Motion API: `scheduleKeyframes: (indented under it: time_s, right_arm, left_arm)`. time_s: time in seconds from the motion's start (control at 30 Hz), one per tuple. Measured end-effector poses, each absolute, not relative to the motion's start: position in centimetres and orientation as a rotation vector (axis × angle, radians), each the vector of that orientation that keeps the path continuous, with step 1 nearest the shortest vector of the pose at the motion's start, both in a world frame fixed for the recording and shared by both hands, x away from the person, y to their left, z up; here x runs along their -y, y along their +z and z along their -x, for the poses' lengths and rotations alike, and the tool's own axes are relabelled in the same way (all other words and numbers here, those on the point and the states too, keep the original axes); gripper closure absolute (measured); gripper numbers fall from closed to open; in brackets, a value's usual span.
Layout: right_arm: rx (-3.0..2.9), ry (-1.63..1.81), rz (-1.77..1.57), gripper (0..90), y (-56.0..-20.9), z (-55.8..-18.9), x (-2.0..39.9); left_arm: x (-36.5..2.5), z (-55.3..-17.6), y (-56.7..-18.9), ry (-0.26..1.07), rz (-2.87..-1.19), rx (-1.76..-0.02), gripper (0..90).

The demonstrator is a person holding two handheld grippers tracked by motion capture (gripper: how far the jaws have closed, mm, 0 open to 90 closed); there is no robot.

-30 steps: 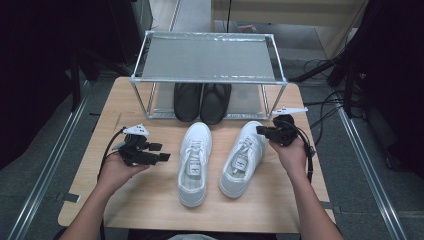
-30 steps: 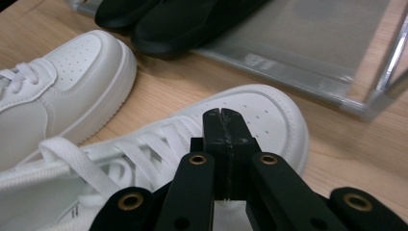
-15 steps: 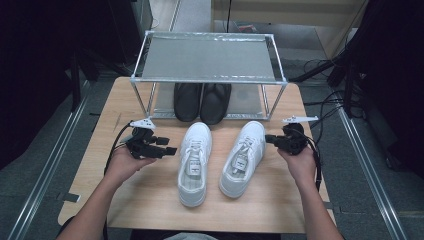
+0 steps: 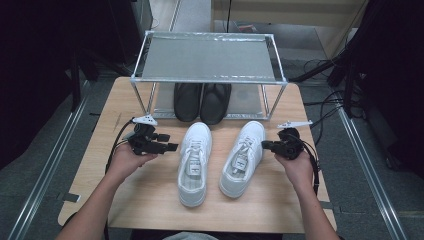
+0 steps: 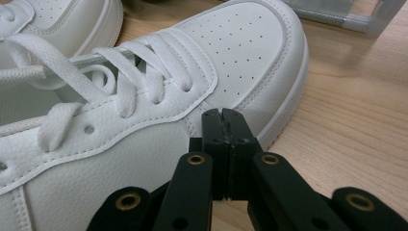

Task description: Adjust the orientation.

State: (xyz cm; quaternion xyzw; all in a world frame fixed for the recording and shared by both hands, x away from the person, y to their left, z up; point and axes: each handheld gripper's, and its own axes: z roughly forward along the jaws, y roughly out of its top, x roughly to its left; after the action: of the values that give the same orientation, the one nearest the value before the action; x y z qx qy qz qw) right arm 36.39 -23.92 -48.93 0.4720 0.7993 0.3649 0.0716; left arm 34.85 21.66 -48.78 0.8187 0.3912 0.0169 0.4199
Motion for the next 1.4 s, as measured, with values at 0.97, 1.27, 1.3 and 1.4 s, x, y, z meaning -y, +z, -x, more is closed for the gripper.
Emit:
scheduleKeyframes:
  time_s: [0.97, 1.27, 1.3, 1.4]
  right_arm:
    - [-2.434, 1.113, -1.372, 90.0, -49.0, -37.9, 22.2]
    - [-2.476, 1.125, -1.321, 90.0, -49.0, -38.5, 20.6]
    - [-2.483, 1.127, -1.314, 90.0, -49.0, -38.5, 20.4]
    - [-2.497, 1.136, -1.302, 90.0, -49.0, -38.6, 19.9]
  left_arm:
    - [-23.0, -33.1, -48.9, 0.048, -2.022, -1.012, 40.0]
    - [-23.3, -32.3, -48.9, 0.048, -2.021, -1.015, 41.0]
    - [-23.4, -32.2, -48.9, 0.047, -2.021, -1.019, 41.0]
    - [-23.5, -32.1, -49.0, 0.047, -2.016, -1.026, 41.0]
